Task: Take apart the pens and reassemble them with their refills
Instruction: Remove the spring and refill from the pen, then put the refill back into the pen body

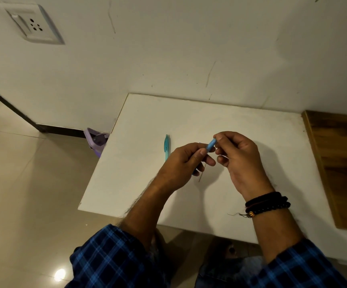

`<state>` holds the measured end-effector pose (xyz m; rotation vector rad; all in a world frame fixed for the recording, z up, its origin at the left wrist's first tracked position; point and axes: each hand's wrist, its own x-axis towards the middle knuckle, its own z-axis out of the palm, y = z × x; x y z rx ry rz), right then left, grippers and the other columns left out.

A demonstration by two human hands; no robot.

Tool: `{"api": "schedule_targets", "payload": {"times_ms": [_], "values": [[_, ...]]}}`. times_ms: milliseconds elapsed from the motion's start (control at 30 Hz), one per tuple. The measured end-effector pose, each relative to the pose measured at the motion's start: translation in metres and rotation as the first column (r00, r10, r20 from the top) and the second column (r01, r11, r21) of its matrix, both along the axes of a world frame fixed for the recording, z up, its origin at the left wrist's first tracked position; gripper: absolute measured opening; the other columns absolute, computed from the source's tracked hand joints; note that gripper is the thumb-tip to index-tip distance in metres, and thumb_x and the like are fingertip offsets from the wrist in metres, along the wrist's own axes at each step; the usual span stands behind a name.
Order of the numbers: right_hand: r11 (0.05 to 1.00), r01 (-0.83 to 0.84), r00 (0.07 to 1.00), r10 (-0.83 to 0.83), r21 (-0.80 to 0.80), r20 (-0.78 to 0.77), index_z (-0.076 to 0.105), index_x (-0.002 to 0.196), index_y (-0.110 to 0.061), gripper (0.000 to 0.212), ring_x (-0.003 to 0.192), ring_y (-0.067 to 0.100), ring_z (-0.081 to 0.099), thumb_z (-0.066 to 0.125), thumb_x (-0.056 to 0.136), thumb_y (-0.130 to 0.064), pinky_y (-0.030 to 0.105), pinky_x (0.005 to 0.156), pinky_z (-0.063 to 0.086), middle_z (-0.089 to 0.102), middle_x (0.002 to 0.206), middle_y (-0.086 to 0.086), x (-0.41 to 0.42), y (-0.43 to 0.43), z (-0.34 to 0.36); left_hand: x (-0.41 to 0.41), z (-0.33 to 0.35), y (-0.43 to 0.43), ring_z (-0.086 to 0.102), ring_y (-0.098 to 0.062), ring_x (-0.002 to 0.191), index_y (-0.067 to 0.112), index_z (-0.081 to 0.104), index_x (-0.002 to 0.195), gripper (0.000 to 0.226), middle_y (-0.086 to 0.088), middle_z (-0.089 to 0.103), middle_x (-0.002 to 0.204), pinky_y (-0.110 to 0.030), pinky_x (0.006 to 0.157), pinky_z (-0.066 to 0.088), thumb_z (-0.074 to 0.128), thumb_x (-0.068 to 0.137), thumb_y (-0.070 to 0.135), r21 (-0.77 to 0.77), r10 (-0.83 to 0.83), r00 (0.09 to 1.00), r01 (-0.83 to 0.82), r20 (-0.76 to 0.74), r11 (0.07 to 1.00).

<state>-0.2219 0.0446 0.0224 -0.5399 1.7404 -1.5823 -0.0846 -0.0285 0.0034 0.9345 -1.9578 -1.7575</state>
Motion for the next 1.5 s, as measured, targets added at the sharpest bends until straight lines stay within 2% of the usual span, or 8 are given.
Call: {"api": "schedule_targets", "payload": {"times_ms": [300, 400, 533, 667, 833, 1133, 1333, 1500], "values": [[0.996, 0.089, 0.996, -0.089, -0.011, 0.012, 0.075, 0.097, -0.014, 0.008, 0.068, 0.005, 0.062, 0.068, 0.094, -0.018, 0.019, 0.061, 0.053, 0.069, 0.082, -0.002, -0.010, 0.003, -0.001, 0.002, 0.001, -0.001, 0.062, -0.004, 0.074, 0.016, 0.066, 0.125, 0.029, 0.007, 0.075, 0.095, -0.022, 0.069, 0.054, 0.043, 0.108, 0.023, -0.011, 0.051, 0.999, -0.051, -0.007, 0.999], [0.992, 0.100, 0.983, -0.086, 0.079, -0.162, 0.075, 0.097, -0.016, 0.009, 0.068, 0.007, 0.065, 0.068, 0.094, -0.022, 0.023, 0.061, 0.056, 0.072, 0.085, 0.000, -0.011, 0.003, -0.012, 0.001, 0.001, -0.001, 0.065, -0.005, 0.080, 0.018, 0.064, 0.124, 0.027, 0.008, 0.075, 0.097, -0.023, 0.075, 0.058, 0.043, 0.108, 0.022, -0.012, 0.064, 0.998, -0.064, -0.021, 0.998], [0.954, 0.046, 0.880, 0.102, 0.296, -0.464, 0.077, 0.096, -0.018, 0.012, 0.079, 0.015, 0.069, 0.068, 0.094, -0.026, 0.030, 0.074, 0.059, 0.073, 0.087, -0.005, -0.015, 0.008, -0.028, 0.001, 0.000, -0.001, 0.071, -0.008, 0.092, 0.018, 0.061, 0.124, 0.023, 0.008, 0.077, 0.104, -0.031, 0.086, 0.060, 0.052, 0.104, 0.023, -0.030, 0.112, 0.991, -0.114, -0.068, 0.993], [0.910, -0.015, 0.762, 0.279, 0.415, -0.584, 0.078, 0.099, -0.014, 0.014, 0.084, 0.014, 0.066, 0.067, 0.094, -0.021, 0.021, 0.076, 0.047, 0.075, 0.094, 0.000, -0.014, 0.010, -0.039, 0.000, 0.000, -0.001, 0.071, -0.009, 0.100, 0.021, 0.058, 0.119, 0.017, 0.003, 0.078, 0.106, -0.035, 0.097, 0.056, 0.058, 0.101, 0.020, -0.032, 0.159, 0.980, -0.164, -0.117, 0.986], [0.885, -0.039, 0.731, 0.342, 0.464, -0.591, 0.079, 0.099, -0.014, 0.013, 0.079, 0.009, 0.060, 0.069, 0.093, -0.021, 0.010, 0.071, 0.039, 0.076, 0.097, 0.000, -0.014, 0.010, -0.048, 0.002, 0.000, -0.001, 0.071, -0.010, 0.107, 0.024, 0.059, 0.115, 0.016, 0.007, 0.078, 0.105, -0.046, 0.103, 0.053, 0.060, 0.100, 0.024, -0.036, 0.199, 0.974, -0.204, -0.113, 0.978], [0.870, -0.039, 0.651, 0.395, 0.491, -0.649, 0.080, 0.103, -0.014, 0.018, 0.092, 0.017, 0.070, 0.074, 0.090, -0.026, 0.022, 0.085, 0.049, 0.078, 0.100, 0.001, -0.015, 0.010, -0.048, 0.001, -0.001, -0.001, 0.070, -0.011, 0.108, 0.023, 0.058, 0.116, 0.016, 0.005, 0.078, 0.108, -0.047, 0.104, 0.052, 0.059, 0.100, 0.022, -0.030, 0.206, 0.973, -0.211, -0.106, 0.977], [0.870, 0.101, 0.696, 0.285, 0.482, -0.659, 0.079, 0.086, -0.018, 0.018, 0.076, 0.017, 0.069, 0.070, 0.093, -0.032, 0.033, 0.074, 0.058, 0.076, 0.083, -0.004, -0.017, 0.013, -0.045, 0.000, -0.003, -0.004, 0.071, -0.010, 0.103, 0.033, 0.057, 0.110, 0.012, 0.009, 0.078, 0.105, -0.037, 0.097, 0.056, 0.058, 0.101, 0.025, -0.038, 0.230, 0.969, -0.233, -0.088, 0.972], [0.836, 0.037, 0.678, 0.381, 0.547, -0.628, 0.076, 0.111, -0.013, 0.022, 0.105, 0.023, 0.068, 0.057, 0.100, -0.017, 0.031, 0.092, 0.052, 0.075, 0.114, 0.004, -0.017, 0.011, -0.046, 0.000, -0.004, -0.004, 0.071, -0.008, 0.101, 0.026, 0.058, 0.117, 0.016, 0.009, 0.078, 0.105, -0.030, 0.094, 0.056, 0.058, 0.101, 0.026, -0.035, 0.257, 0.964, -0.260, -0.066, 0.965]]}}
